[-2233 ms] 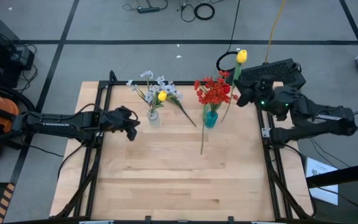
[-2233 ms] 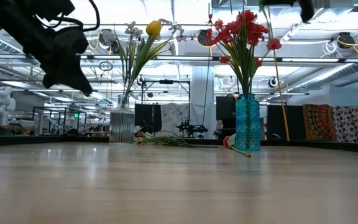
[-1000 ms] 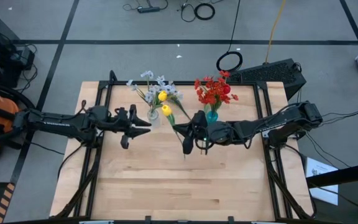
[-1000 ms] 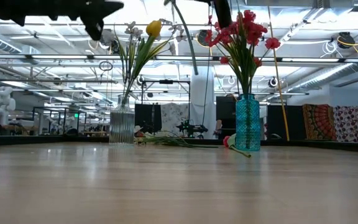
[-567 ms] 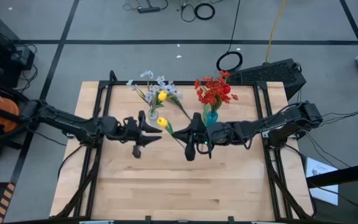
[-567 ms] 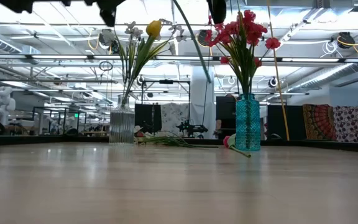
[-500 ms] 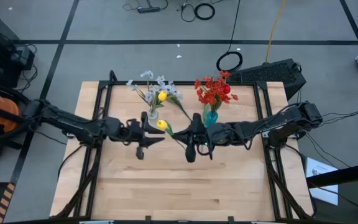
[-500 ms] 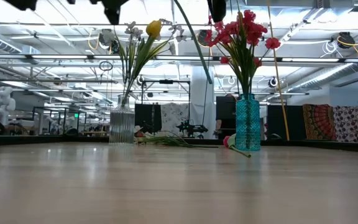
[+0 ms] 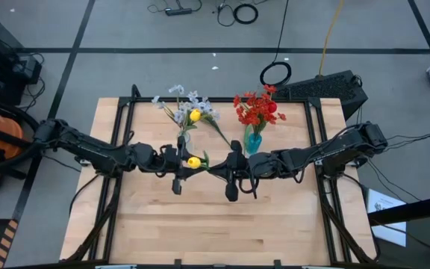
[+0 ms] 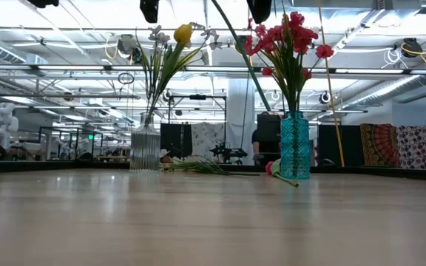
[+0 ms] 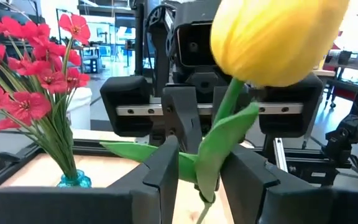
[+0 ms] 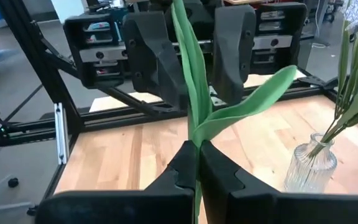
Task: Sort flowers into vase by color
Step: Put the yellow flowers into the transparent crystal vase
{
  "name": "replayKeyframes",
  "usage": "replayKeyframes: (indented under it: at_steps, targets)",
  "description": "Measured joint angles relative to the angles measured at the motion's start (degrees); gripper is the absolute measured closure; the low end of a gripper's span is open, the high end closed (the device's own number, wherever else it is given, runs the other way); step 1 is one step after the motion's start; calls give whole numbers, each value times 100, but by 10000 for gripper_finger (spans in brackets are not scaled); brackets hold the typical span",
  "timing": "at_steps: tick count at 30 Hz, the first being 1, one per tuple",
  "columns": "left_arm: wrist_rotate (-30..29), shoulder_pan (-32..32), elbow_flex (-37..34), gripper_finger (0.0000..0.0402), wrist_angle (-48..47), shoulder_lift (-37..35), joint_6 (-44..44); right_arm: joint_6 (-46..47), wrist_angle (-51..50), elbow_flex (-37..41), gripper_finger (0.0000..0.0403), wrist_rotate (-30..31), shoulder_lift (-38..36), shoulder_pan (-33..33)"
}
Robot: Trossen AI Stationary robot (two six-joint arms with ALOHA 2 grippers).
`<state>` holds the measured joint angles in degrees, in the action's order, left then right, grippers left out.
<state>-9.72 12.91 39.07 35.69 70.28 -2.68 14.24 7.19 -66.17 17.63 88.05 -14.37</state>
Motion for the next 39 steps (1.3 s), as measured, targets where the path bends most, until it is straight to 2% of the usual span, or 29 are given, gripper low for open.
replayKeyframes:
  at_steps: [5, 13, 19, 23, 27, 31, 36, 39]
  targets:
    - [78, 0, 0, 302, -9, 0, 0, -39, 21, 0, 403, 4, 0, 0]
    - [174, -2, 0, 390, -49, 0, 4, -38, 19, 0, 403, 8, 0, 11]
    - [172, -2, 0, 395, -71, -12, -2, 12, -11, 0, 396, 17, 0, 13]
    - [-7, -11, 0, 397, -267, -173, -2, 59, -7, 0, 362, 56, -6, 15]
    - [-144, -13, 0, 398, -984, -650, -4, 92, -103, 0, 324, 215, -43, 15]
    - [-509, -13, 0, 398, -2034, -1457, -227, 154, -260, -1, 300, 199, -178, 15]
    - [-940, -17, 1, 399, -3200, -2574, -278, 189, -337, 2, 291, 186, -231, 13]
    - [-1550, -15, 2, 399, -3790, -3165, -211, 275, -370, 2, 293, 186, -238, 13]
